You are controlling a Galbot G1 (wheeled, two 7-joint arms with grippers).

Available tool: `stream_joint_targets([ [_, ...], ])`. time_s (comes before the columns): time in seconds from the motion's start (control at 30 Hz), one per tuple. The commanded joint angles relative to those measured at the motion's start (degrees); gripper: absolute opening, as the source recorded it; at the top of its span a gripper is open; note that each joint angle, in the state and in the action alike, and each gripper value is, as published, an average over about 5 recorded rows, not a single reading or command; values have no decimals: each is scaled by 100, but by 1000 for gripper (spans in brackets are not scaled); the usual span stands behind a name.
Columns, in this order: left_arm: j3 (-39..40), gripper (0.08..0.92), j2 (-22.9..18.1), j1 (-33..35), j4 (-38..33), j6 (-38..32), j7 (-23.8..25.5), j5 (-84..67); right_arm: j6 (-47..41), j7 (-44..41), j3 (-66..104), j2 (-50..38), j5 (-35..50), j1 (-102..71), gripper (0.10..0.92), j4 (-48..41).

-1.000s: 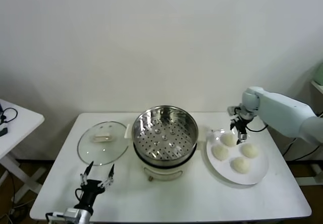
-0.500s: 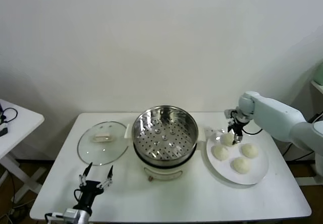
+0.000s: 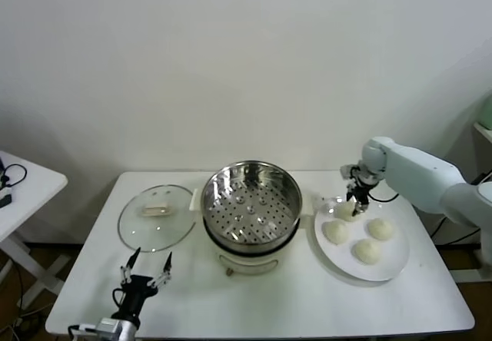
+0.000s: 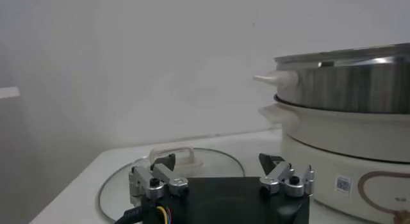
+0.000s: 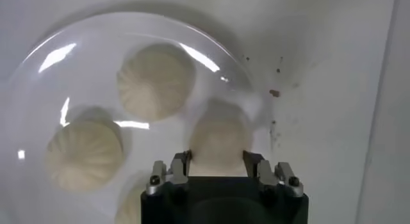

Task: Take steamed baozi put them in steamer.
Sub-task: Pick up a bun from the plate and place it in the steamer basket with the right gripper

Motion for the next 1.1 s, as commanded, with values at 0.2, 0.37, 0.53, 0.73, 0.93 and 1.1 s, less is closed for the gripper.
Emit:
stream_joint_targets([
  [0.2, -3, 823, 0, 5, -37, -2, -15, 10, 799, -378, -1368, -185, 931, 3004, 575, 2075],
  [0.37, 0, 823, 13, 13, -10, -31, -39, 30, 1271, -421, -1201, 200, 997, 3821, 566, 2746],
  [0.53, 17, 823, -19, 24, -45, -32, -54, 67, 1557, -376, -785, 740, 1069, 4155, 553, 3439],
  [0.73, 15, 823, -51, 26, -76, -35, -120, 89, 1954, -134, -626, 1541, 572, 3589, 543, 3485],
  [0.93, 12, 823, -74, 13, -67, -50, -161, 85, 2511, 133, -688, 2130, -376, 2634, 543, 2533],
  [1.1, -5, 823, -82, 16, -54, -52, -165, 69, 2795, 230, -657, 2376, -891, 2019, 543, 1829],
])
